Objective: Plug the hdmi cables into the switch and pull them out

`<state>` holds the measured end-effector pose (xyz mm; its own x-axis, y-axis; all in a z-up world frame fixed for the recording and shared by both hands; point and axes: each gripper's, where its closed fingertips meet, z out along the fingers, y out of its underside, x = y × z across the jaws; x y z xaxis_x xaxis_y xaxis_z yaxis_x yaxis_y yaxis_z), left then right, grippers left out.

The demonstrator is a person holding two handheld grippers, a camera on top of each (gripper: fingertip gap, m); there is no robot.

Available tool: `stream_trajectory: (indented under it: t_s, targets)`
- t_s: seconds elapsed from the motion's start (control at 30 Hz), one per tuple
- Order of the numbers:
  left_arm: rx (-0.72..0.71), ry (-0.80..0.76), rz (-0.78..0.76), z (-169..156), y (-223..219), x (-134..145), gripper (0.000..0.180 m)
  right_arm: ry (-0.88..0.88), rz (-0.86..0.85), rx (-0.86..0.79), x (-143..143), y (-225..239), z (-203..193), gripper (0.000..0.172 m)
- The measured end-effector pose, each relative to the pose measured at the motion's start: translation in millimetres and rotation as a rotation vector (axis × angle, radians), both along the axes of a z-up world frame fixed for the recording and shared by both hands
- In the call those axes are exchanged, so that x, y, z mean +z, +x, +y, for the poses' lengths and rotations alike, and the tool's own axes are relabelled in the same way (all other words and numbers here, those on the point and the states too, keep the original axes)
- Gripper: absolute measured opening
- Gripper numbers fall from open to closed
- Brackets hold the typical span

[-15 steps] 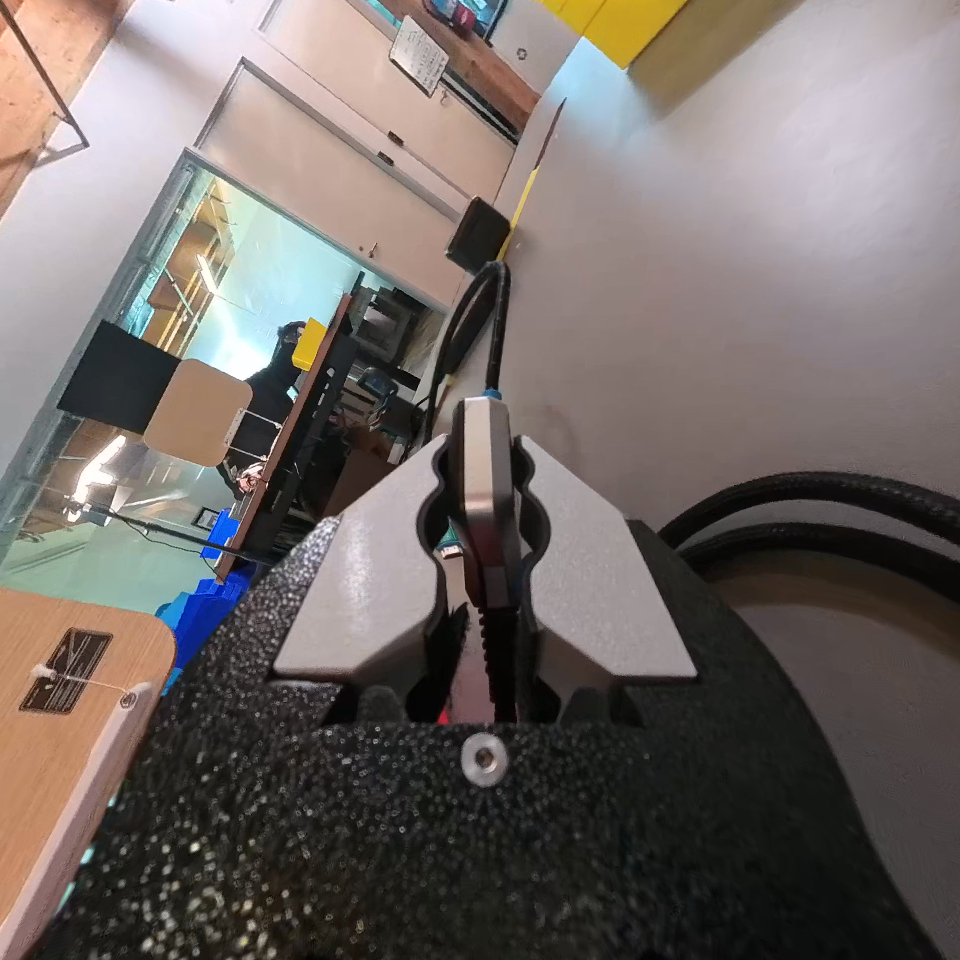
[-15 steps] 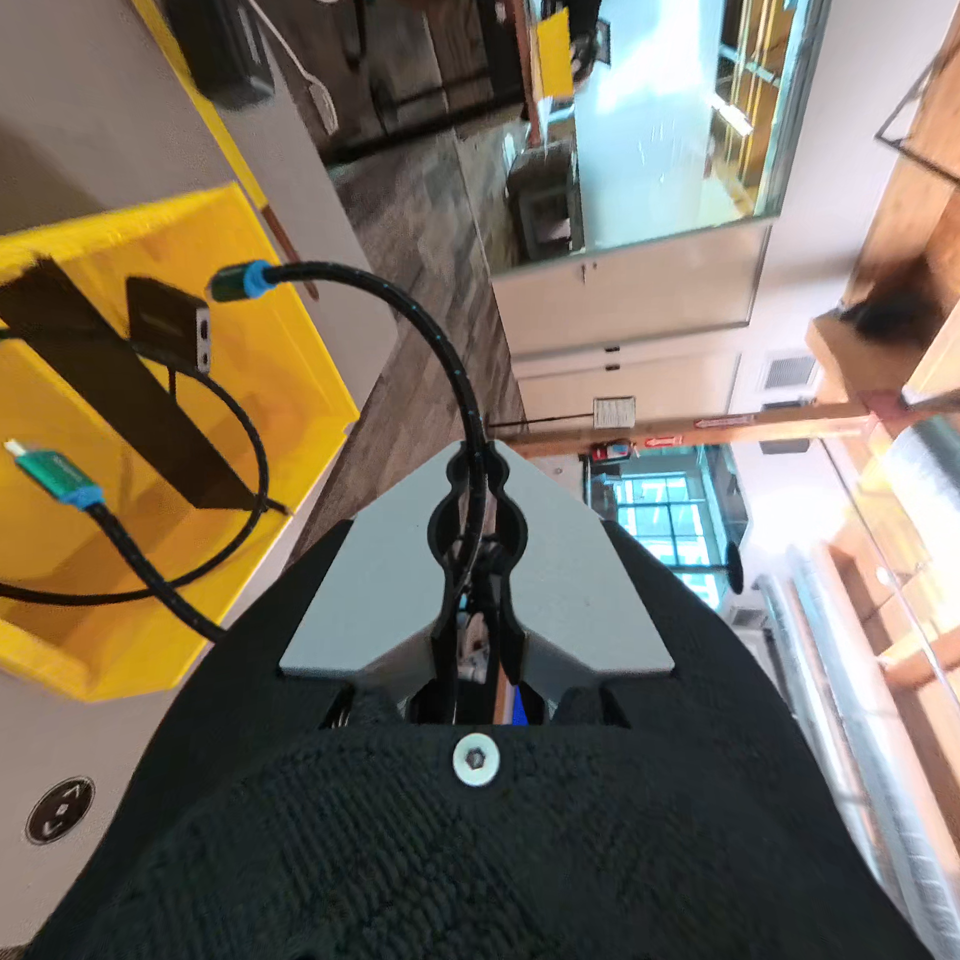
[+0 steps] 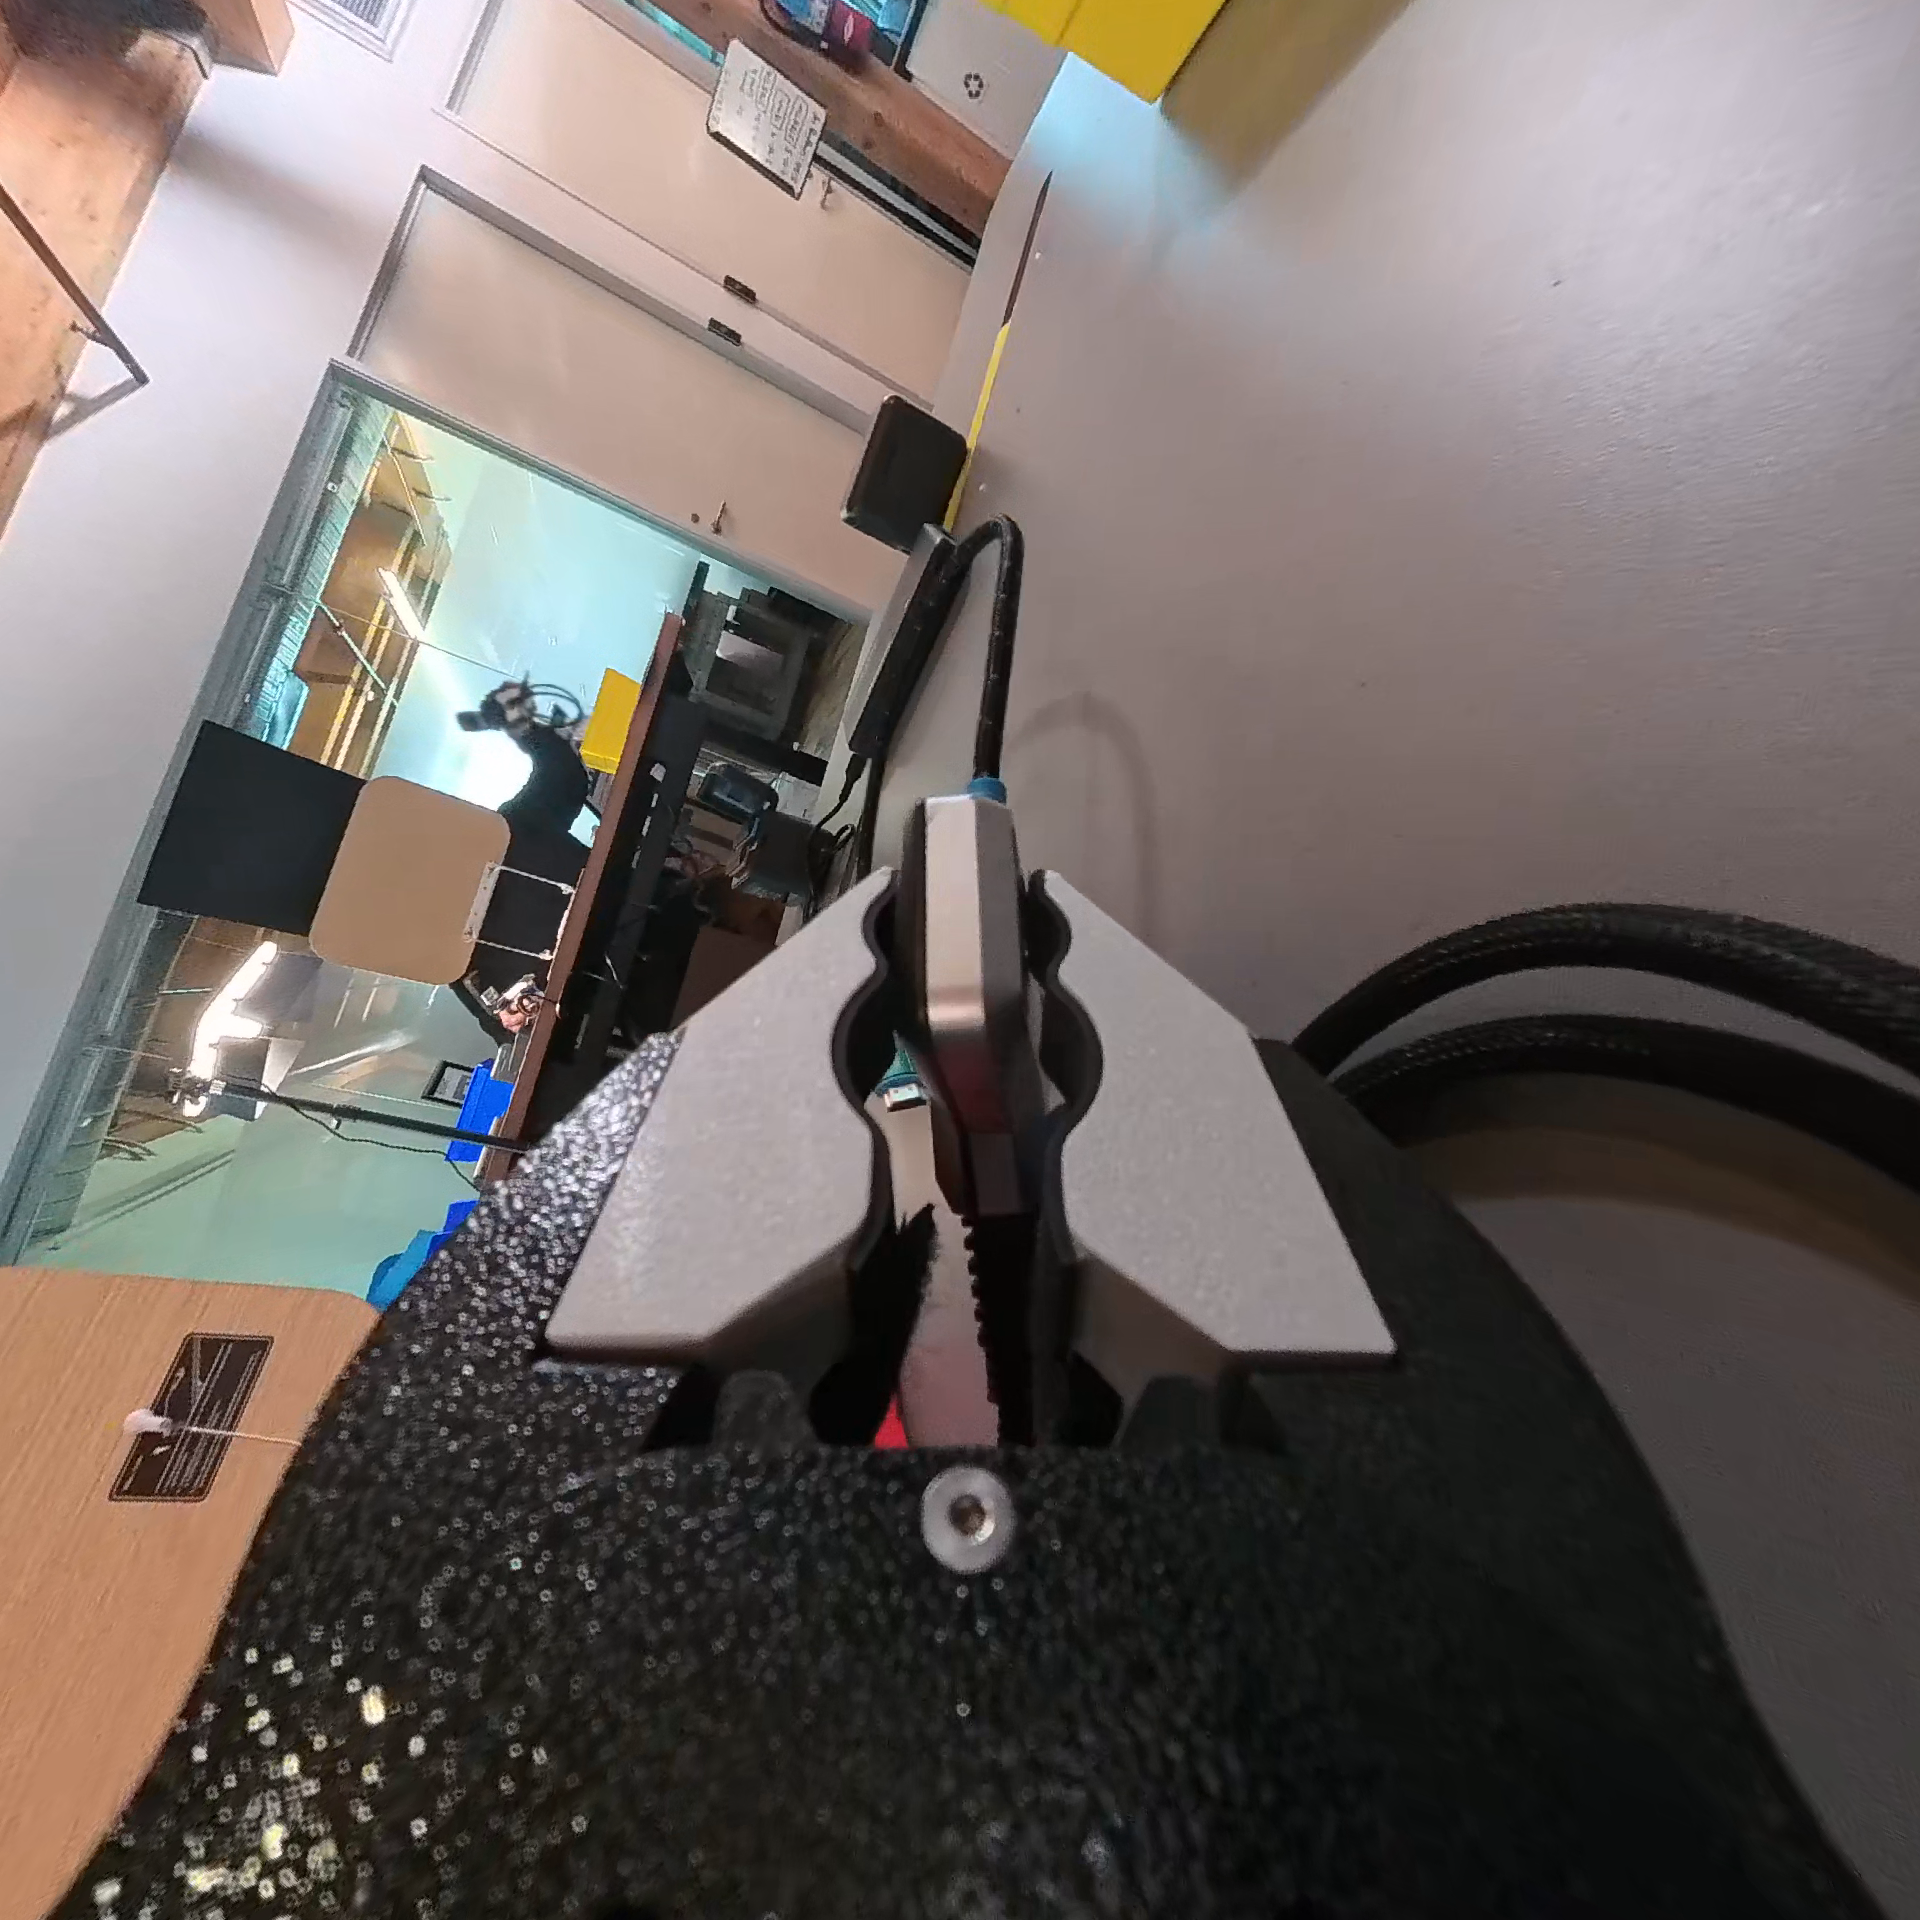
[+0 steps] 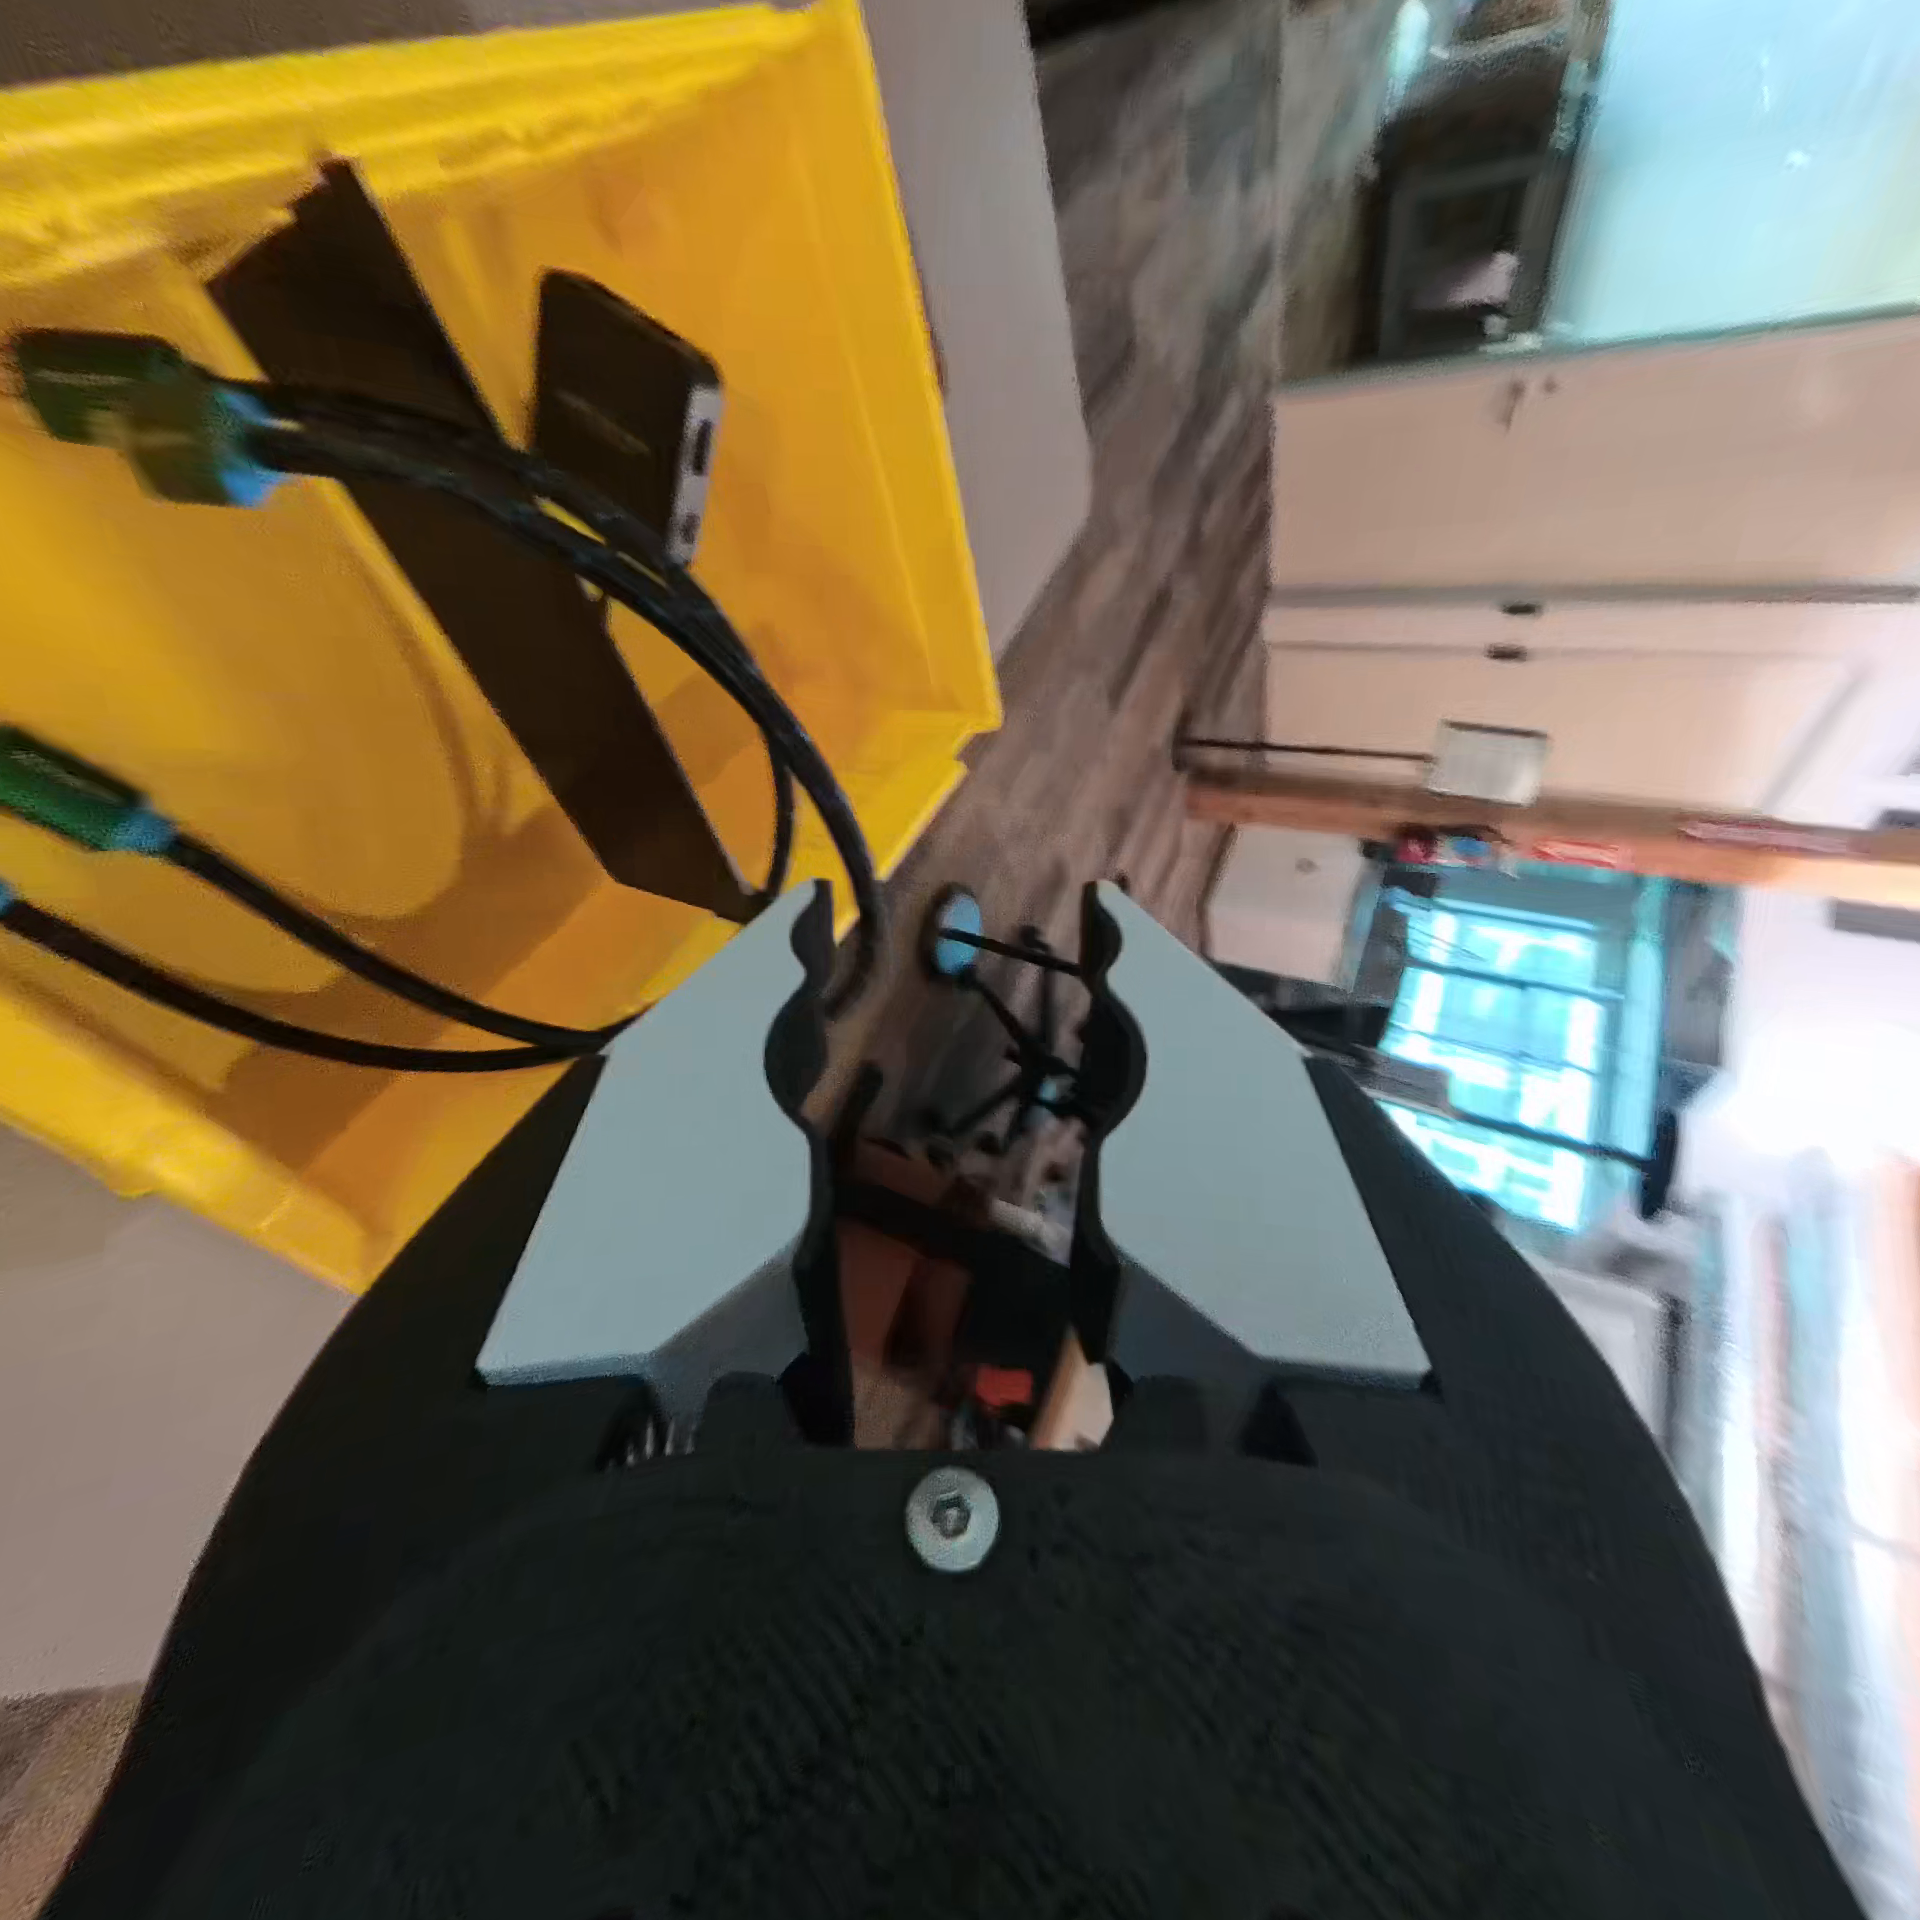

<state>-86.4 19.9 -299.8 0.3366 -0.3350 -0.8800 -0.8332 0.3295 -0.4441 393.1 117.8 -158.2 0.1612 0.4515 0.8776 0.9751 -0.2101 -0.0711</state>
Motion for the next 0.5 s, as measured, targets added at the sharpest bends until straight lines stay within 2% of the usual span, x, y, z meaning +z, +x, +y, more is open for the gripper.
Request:
stream_trajectory:
  t_s: [0.07, 0.13, 0.17, 0.23, 0.33, 0.43, 0.5]
  targets:
    - [-0.001, -0.004, 0.007, 0, 1, -1, 0.021, 0.137, -0.042, 0.056, 25, -28, -2, 0.049]
    - [-0.003, -0.004, 0.012, 0, 1, -2, 0.021, 0.248, 0.005, 0.214, 38, -88, -11, 0.049]
    - [-0.004, -0.004, 0.012, 0, 1, -2, 0.021, 0.275, 0.054, 0.319, 36, -126, -18, 0.047]
    - [-0.005, -0.008, 0.009, 0, 1, -2, 0.021, 0.248, 0.175, 0.562, 10, -212, -38, 0.046]
    - [-0.009, -0.021, 0.001, 0, 1, -3, 0.021, 0.176, 0.26, 0.871, -55, -323, -72, 0.046]
    - [-0.019, -0.029, -0.003, -1, 2, -4, 0.02, 0.185, 0.304, 1.053, -106, -402, -91, 0.046]
    - [-0.031, -0.035, 0.001, -3, 4, -5, 0.021, 0.261, 0.347, 1.112, -117, -438, -95, 0.048]
